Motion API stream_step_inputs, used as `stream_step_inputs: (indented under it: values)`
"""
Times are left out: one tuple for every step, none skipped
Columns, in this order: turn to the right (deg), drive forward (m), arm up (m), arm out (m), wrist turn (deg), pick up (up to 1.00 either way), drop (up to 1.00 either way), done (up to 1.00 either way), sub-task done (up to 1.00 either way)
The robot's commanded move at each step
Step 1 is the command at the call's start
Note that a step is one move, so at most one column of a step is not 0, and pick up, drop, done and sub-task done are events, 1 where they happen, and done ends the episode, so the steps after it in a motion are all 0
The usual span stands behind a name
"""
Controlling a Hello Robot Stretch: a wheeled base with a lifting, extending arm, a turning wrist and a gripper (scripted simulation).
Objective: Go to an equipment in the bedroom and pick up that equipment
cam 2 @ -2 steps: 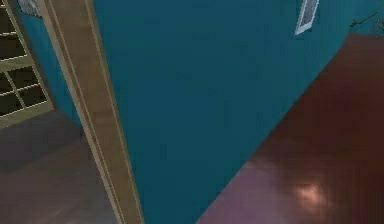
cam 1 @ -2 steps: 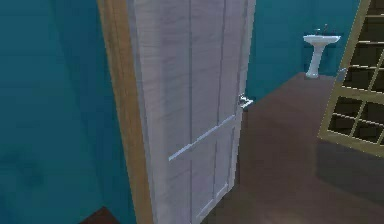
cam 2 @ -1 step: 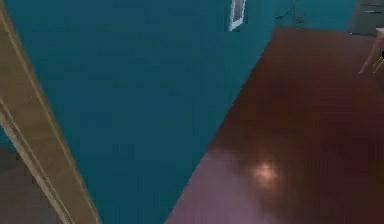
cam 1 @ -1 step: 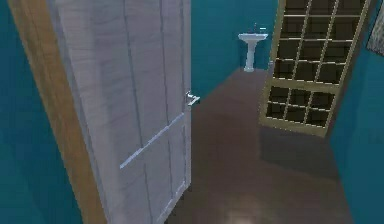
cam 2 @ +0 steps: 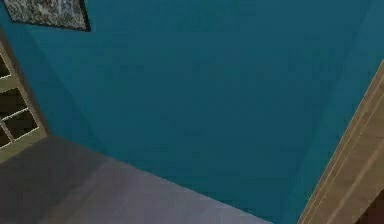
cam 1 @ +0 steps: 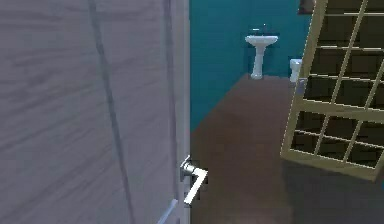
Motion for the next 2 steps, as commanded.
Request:
stream_step_inputs:
  values:
    - [36.0, 0.00, 0.00, 0.00, 0.0, 0.00, 0.00, 0.00, 0.00]
    - [0.0, 0.75, 0.00, 0.00, 0.0, 0.00, 0.00, 0.00, 0.00]
